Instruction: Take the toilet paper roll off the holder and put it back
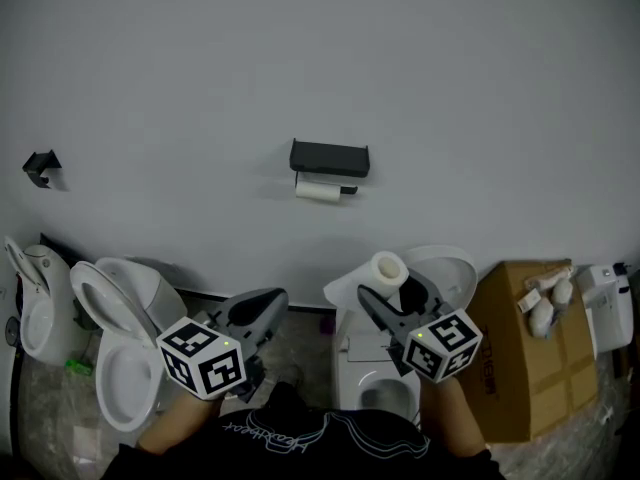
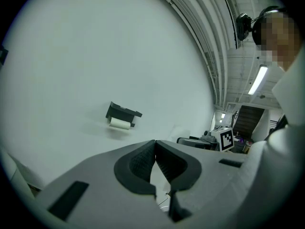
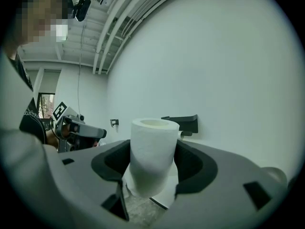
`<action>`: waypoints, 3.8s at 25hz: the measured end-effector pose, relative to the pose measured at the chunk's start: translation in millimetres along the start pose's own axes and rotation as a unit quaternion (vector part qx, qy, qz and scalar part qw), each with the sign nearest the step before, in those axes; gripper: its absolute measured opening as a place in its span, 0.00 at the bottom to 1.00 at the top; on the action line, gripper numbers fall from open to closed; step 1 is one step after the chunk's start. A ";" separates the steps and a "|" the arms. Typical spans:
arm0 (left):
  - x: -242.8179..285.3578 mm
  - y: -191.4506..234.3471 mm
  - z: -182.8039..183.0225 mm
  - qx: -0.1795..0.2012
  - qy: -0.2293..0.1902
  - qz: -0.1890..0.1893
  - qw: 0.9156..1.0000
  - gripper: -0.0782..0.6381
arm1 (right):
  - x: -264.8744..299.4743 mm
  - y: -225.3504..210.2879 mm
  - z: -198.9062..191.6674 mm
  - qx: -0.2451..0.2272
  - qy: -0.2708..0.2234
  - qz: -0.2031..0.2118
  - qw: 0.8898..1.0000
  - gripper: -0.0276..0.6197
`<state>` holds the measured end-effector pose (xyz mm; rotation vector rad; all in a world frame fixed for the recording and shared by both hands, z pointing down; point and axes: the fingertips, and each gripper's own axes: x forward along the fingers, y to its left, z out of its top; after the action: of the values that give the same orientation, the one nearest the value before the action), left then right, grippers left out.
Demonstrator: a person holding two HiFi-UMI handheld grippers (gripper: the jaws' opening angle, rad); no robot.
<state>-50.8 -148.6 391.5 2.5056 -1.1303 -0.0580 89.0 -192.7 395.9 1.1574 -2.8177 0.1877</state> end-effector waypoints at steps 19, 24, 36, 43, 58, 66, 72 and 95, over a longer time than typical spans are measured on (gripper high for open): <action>5.1 8.6 4.9 0.002 0.004 -0.003 1.000 0.12 | 9.7 -5.4 13.2 -0.007 -0.007 -0.001 1.000 0.48; 11.6 22.3 10.4 0.002 0.008 -0.002 1.000 0.12 | 22.4 -14.9 32.8 -0.022 -0.015 -0.004 1.000 0.48; 42.6 67.5 42.9 0.003 0.010 -0.015 1.000 0.12 | 69.9 -54.3 93.0 -0.051 -0.035 -0.027 0.998 0.48; 60.4 95.5 62.9 0.006 0.008 -0.020 1.000 0.12 | 109.2 -80.5 123.3 -0.045 -0.046 -0.032 0.997 0.48; 96.5 161.5 84.9 -0.008 0.009 -0.015 1.000 0.12 | 200.7 -132.1 140.1 -0.069 -0.007 -0.044 0.997 0.48; 101.0 178.7 82.8 -0.015 0.015 -0.012 1.000 0.12 | 221.4 -142.2 123.0 -0.067 0.022 -0.045 0.996 0.48; 99.4 182.8 91.1 -0.014 0.008 -0.012 1.000 0.12 | 225.5 -143.1 119.7 -0.067 0.026 -0.046 0.996 0.48; 72.1 132.8 87.3 0.010 0.000 -0.014 1.000 0.12 | 129.0 -104.8 149.4 -0.020 -0.101 -0.064 0.993 0.47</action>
<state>-113.8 -309.7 368.0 2.5400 -1.1007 -0.0545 66.0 -378.1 273.2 1.4161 -2.8869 0.0059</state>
